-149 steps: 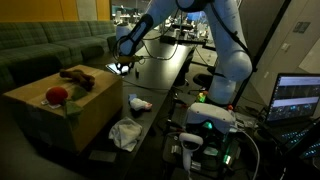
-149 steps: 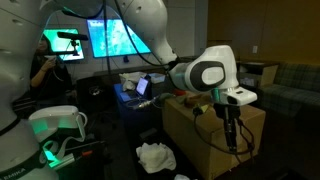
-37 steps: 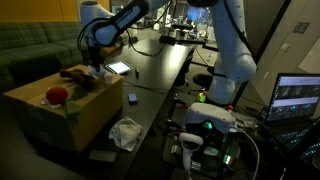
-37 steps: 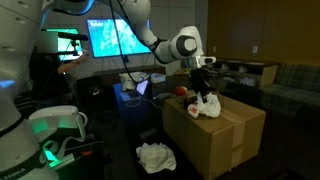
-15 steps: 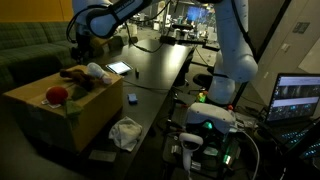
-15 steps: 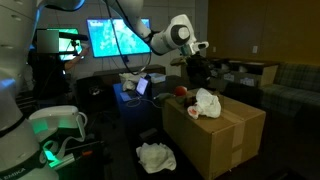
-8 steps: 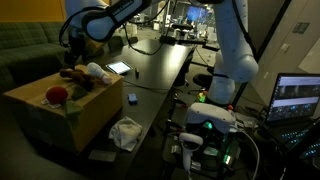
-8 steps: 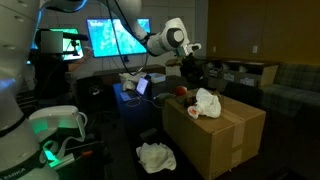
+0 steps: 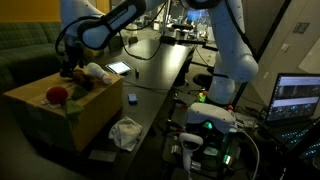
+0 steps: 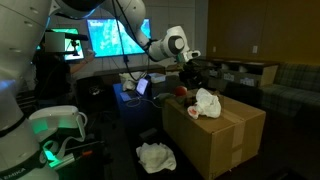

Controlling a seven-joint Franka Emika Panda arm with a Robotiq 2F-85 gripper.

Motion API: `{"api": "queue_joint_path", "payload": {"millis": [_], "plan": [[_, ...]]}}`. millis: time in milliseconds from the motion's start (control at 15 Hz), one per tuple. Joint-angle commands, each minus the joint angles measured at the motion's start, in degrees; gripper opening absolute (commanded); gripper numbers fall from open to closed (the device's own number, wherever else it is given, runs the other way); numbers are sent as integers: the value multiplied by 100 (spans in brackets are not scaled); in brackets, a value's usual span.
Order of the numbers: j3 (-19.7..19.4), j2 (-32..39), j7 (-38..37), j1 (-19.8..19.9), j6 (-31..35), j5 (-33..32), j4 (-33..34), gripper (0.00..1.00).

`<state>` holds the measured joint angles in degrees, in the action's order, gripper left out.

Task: Put the objects on the table onto the box and the objects on the box onto the table

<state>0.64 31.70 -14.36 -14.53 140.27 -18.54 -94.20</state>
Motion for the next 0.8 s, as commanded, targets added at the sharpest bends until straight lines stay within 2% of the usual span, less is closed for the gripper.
{"api": "queue_joint_path", "payload": {"millis": [0,733], "plan": [[23,349,272,-7,-46,117,443,100],[-69,1008,486,-17,-182,100,976,100]]}}
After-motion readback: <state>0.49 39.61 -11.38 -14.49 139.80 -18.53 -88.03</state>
